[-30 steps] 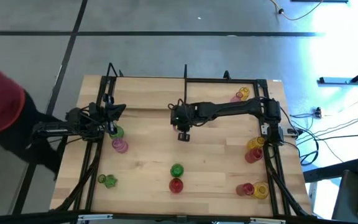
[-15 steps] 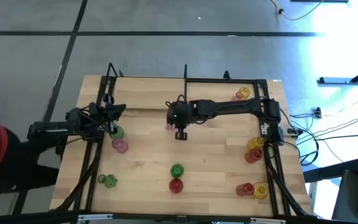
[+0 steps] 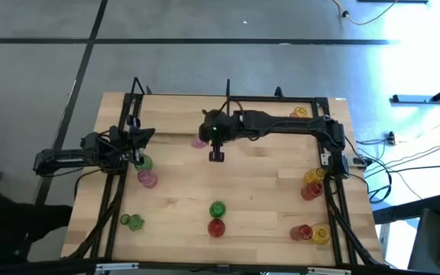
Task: Sort vases onto shelf
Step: Put the middle violet vase on the shelf, then put the top violet vase on the shelf aligned with the other violet vase
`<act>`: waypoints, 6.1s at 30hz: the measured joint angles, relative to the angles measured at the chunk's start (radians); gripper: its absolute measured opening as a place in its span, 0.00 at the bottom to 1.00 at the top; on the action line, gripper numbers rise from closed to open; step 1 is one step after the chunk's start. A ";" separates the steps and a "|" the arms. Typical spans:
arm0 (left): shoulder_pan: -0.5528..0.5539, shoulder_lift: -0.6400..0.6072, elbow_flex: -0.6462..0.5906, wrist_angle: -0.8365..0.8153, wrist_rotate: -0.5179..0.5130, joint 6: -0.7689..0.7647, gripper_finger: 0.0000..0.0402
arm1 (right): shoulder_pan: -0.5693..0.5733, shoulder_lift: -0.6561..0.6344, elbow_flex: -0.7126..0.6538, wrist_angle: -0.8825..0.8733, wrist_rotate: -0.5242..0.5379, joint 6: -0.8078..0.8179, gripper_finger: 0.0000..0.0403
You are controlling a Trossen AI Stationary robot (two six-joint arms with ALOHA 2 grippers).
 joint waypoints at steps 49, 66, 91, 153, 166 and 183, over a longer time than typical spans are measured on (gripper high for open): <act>0.000 0.000 0.000 -0.011 -0.006 -0.001 0.00 | -0.382 0.277 0.419 -0.228 0.011 -0.118 0.00; 0.000 0.000 0.000 -0.014 -0.007 0.000 0.00 | -0.387 0.338 0.419 -0.221 0.004 -0.116 0.00; 0.000 0.000 0.000 -0.015 -0.004 -0.001 0.00 | -0.386 0.361 0.419 -0.234 0.028 -0.108 0.05; 0.000 0.000 0.000 -0.018 0.081 -0.035 0.00 | -0.042 0.109 0.434 -0.369 -0.043 -0.180 0.30; -0.003 0.223 0.108 -0.173 0.080 -0.091 0.00 | 0.047 0.089 0.433 -0.532 -0.051 -0.123 0.30; -0.041 0.395 0.173 -0.165 0.075 -0.088 0.00 | 0.046 -0.123 0.432 -0.782 0.113 0.081 0.30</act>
